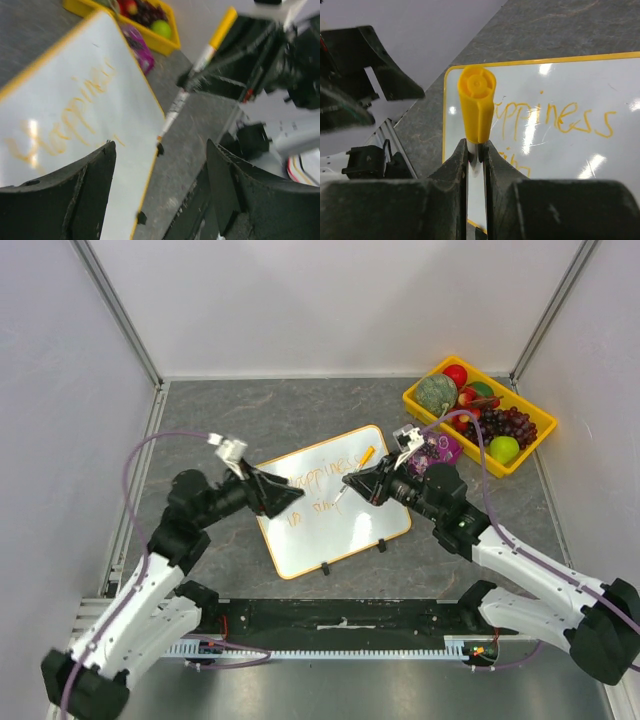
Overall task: Write a sentence on the whiteboard
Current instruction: Adjust the whiteboard marker.
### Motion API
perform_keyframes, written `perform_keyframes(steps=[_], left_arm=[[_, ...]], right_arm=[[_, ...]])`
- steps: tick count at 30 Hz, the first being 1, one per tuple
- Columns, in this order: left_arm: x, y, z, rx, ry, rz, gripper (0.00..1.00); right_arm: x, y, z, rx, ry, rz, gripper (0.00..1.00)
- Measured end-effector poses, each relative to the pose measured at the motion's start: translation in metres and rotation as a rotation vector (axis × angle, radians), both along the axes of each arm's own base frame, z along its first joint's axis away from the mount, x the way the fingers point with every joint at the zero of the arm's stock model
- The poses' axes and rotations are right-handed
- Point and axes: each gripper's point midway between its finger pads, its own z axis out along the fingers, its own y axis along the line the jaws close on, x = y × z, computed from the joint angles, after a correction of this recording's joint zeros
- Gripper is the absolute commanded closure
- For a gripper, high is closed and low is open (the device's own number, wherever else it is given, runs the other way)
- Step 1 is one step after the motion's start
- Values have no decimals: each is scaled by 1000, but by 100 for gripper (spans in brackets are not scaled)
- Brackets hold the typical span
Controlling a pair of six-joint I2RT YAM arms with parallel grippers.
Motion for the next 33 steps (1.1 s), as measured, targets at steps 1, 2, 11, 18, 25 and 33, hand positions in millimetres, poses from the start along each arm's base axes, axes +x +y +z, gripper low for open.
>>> perform_keyframes(steps=[1,2,11,18,25,33], left_arm=[[-6,-21,-8,21,19,-77,22],[-12,-35,-11,33,23,-135,22],[-23,-121,-64,128,107,-375,46],[-17,-134,-60,132,51,-379,98],[-26,-132,-51,135,11,-401,98],[-37,-119,-11,129,-23,-401,98]], right_arm=[[-1,2,0,13,10,13,100],[-1,3,1,22,17,21,100],[-3,5,11,82,39,51,100],[-7,4,18,106,41,66,100],[-9,5,22,120,56,94,53],[-13,-12,30,102,20,166,2]])
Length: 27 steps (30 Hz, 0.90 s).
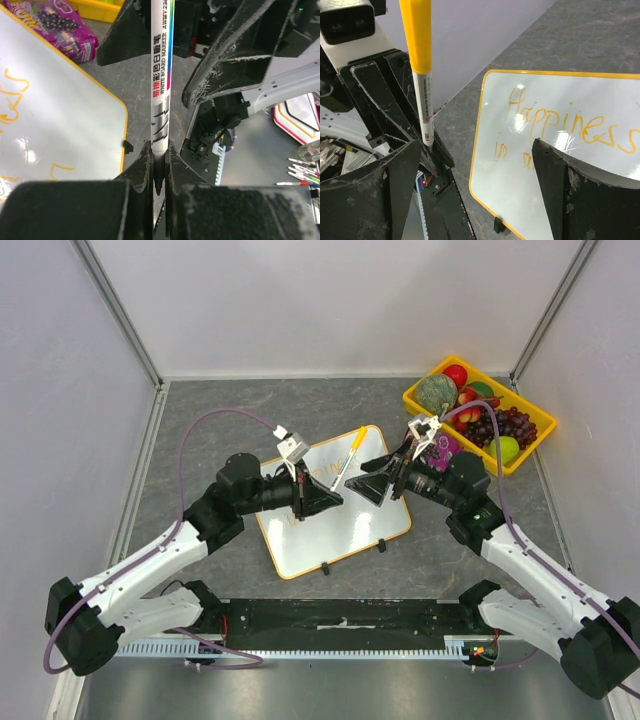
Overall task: Write a sentence on the whiteboard
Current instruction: Adjust the whiteboard marker.
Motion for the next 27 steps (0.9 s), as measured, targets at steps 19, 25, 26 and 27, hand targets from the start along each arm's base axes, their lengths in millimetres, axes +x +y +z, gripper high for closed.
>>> perform_keyframes(steps=[19,25,26,27], left_arm=[[-39,3,-6,85,82,-191,98],[-42,2,-4,81,75,-214,98],[-42,2,-4,81,75,-216,98],[-43,2,-5,82,76,-219,98]], right_arm=[[-43,13,41,122,-18,381,49],[-50,14,35,112,7,433,59],[-51,15,35,111,8,439,61],[-52,15,34,109,10,445,63]])
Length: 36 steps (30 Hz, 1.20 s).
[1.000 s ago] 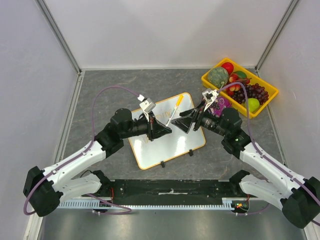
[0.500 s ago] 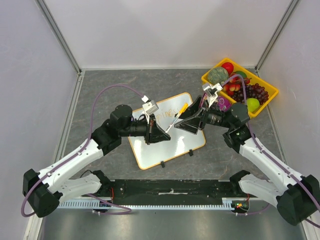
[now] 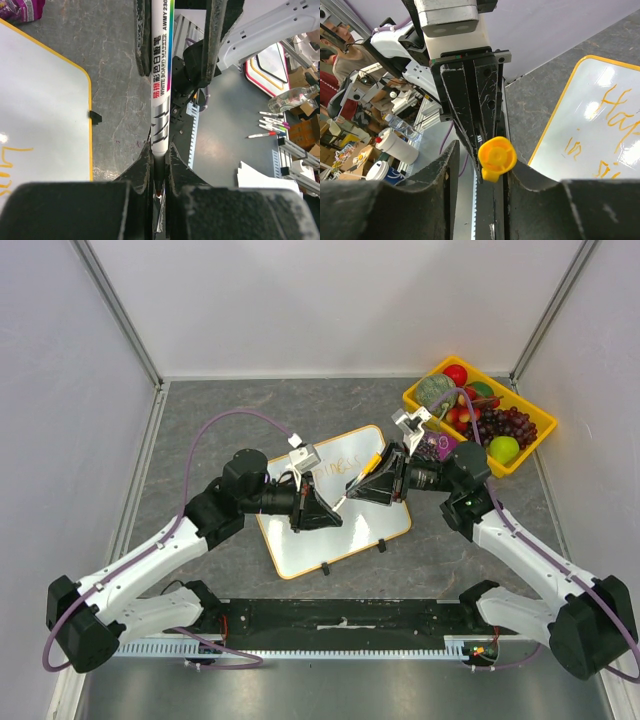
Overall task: Write a sentence on the whiteboard
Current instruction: Adjust the whiteboard marker.
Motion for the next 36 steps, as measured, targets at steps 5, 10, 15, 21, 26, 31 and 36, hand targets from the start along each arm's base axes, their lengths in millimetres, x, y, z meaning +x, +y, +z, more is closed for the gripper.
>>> perform_keyframes(steps=[5,10,15,21,26,31,36], left_arm=[[-2,-1,0,-4,1,-14,98],[-4,-1,0,-4,6,-25,89],[1,-1,-1,4,-4,1,27],[24,12,-18,59,-15,181,22],[49,53,-39,152,21,495,12],[58,116,-46,178,51,824,2],[60,160,-50,165,84,1030,0]], right_arm=[[-1,1,-3,-6,3,10,86],[2,2,-6,-14,-9,5,100],[3,3,-14,-45,-13,-2,100],[19,-1,-43,-163,10,-122,100],[37,-17,-55,-247,-19,-293,100],[53,-33,-64,-313,-38,-430,100],[61,-43,-71,-352,-39,-498,100]])
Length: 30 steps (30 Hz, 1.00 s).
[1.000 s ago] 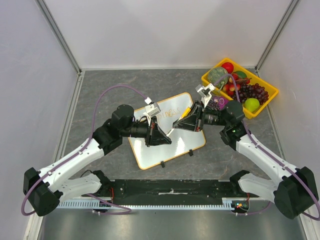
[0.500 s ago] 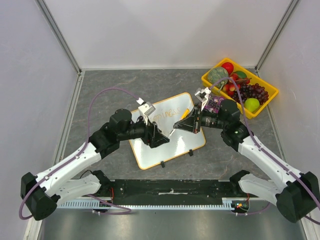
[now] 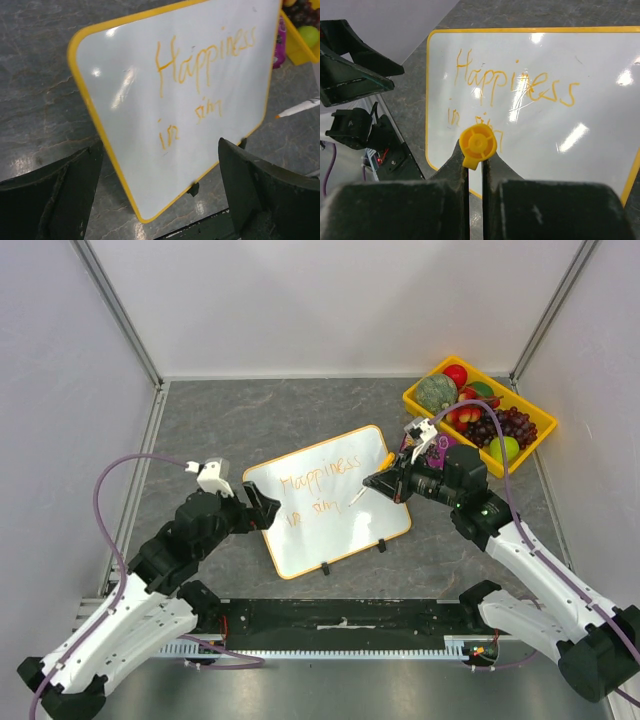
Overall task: Write a sentence on the whiteboard
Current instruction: Adjust the whiteboard marker, then write a sentence on the whiteboard.
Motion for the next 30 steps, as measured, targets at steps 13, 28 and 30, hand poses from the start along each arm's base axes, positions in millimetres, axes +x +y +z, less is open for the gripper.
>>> perform_keyframes(steps=[13,28,30], left_arm=[[37,23,-105,-164,212,53,16],[47,-32,-82,-351,48,-339,80],[45,-37,-73,-364,7,-390,82]], right_arm=[[8,-8,-4,-32,-17,-42,100],[7,-11,-20,-55,2,-45,100],[7,-11,-22,-58,6,-45,100]])
